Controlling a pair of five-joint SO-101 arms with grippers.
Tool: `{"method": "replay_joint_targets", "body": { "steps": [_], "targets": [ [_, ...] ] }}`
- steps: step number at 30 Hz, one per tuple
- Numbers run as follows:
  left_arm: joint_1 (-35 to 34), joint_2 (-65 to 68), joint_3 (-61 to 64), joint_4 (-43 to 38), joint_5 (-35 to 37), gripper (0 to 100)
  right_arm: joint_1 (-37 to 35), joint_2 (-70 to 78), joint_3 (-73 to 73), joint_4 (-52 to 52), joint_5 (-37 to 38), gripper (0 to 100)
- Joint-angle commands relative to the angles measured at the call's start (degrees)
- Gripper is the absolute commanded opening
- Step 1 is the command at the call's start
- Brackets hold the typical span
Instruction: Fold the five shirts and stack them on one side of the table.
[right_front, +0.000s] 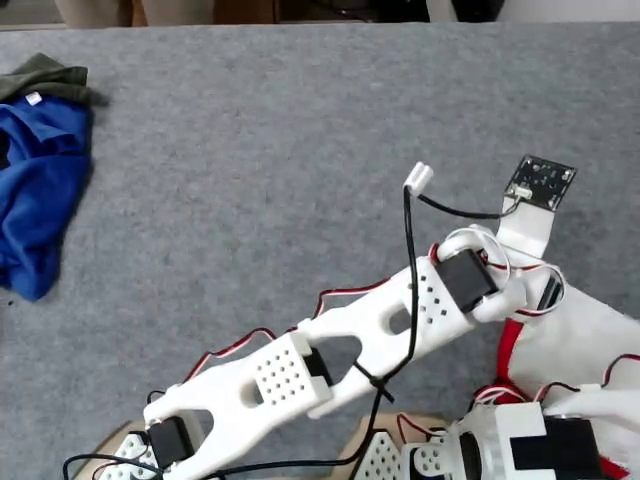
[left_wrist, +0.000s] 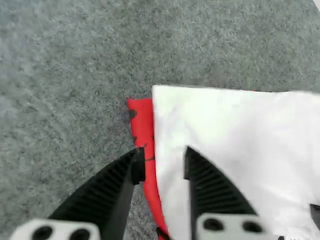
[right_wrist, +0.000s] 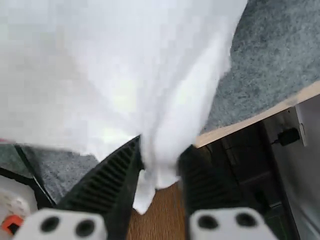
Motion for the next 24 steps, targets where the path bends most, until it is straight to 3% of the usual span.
{"method": "replay_joint_targets", "body": {
  "steps": [1,4,10,12,14,19,24],
  "targets": [
    [-0.79,-4.18,0.0,1.05,-1.05,17,0.92,-0.48,-0.57,-0.18,2.46,30.9],
    [-2.46,-4.26,-0.53,2.46,-2.81,17,0.48,-0.48,-2.33,5.01,4.04,37.6],
    [-9.23,-7.08,-4.75,8.0,-4.04,17,0.31,-1.01,-8.92,11.34,3.87,37.4],
    [-12.66,-8.48,-5.98,9.41,-4.04,17,-0.57,-3.03,-11.74,14.51,3.87,34.1],
    [-16.26,-10.15,-7.47,11.69,-4.13,17,-2.95,-6.37,-13.14,18.11,3.78,24.9],
    [-22.51,-12.44,-8.35,18.64,-14.15,17,-17.19,-16.4,-12.18,24.0,-4.22,0.1],
    [-33.67,-12.97,-8.0,20.92,-19.69,13,-37.14,-25.71,-9.45,24.35,-19.34,1.2]
  ]
}}
